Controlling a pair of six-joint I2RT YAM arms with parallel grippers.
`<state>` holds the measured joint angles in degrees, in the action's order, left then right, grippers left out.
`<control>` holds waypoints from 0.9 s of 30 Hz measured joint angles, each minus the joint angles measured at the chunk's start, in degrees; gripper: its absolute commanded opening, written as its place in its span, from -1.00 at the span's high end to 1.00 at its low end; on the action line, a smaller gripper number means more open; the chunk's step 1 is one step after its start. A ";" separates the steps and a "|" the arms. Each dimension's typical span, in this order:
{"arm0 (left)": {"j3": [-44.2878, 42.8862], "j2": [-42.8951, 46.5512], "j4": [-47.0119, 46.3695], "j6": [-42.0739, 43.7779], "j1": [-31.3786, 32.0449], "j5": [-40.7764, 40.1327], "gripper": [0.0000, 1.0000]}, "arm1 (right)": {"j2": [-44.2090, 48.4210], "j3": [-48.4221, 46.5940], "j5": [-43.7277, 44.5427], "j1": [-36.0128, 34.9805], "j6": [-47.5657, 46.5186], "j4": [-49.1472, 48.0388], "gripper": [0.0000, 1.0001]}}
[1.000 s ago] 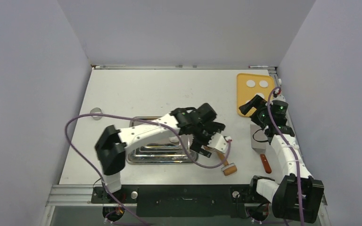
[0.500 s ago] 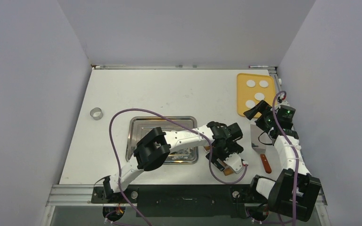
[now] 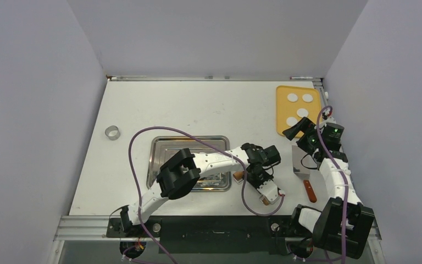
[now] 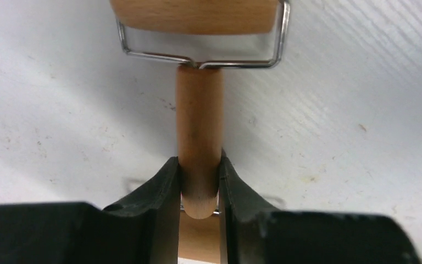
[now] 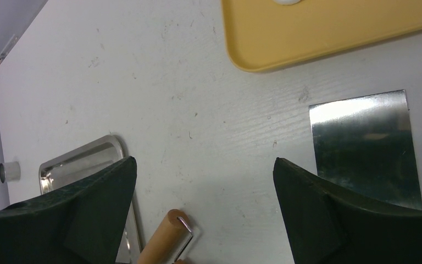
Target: Roll out the dumpling wrappers from the dough
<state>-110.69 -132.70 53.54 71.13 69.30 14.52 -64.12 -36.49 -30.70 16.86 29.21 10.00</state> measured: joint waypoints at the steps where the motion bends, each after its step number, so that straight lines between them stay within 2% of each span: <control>1: 0.31 0.02 -0.28 0.09 0.00 -0.22 1.00 | 0.00 0.00 0.00 0.00 0.00 0.11 -0.78; 7: 3.02 1.53 -4.81 -4.55 -0.09 -1.05 1.00 | 0.24 -1.09 0.70 1.46 -0.09 2.82 -0.82; 10: 3.63 2.01 -7.17 -10.34 -0.61 -1.70 1.00 | 0.66 -3.54 1.40 4.72 -0.07 5.11 -0.94; 13: 4.68 3.52 -9.57 -17.18 -2.32 -1.49 1.00 | 2.16 -5.99 1.22 7.45 0.31 5.75 -0.97; 18: 13.20 14.14 -14.49 -25.68 -7.91 -2.43 1.00 | 3.30 -6.67 -5.97 7.54 3.26 2.45 -0.97; 21: 19.02 22.32 -17.70 -28.11 -10.84 -5.40 1.00 | 2.40 -6.69 -10.23 4.22 4.87 0.70 -0.92; 24: 22.45 28.63 -20.35 -29.81 -12.63 -7.23 1.00 | 0.61 -7.61 -12.63 -4.37 5.53 0.11 -0.83; 27: 24.22 31.91 -22.95 -31.19 -14.05 -8.04 1.00 | -2.08 -8.68 -14.43 -12.04 7.61 -2.25 -0.82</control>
<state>-86.48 -100.79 30.59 39.94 55.24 6.48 -66.19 -45.17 -45.12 4.82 36.82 7.75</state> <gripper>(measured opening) 0.227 0.917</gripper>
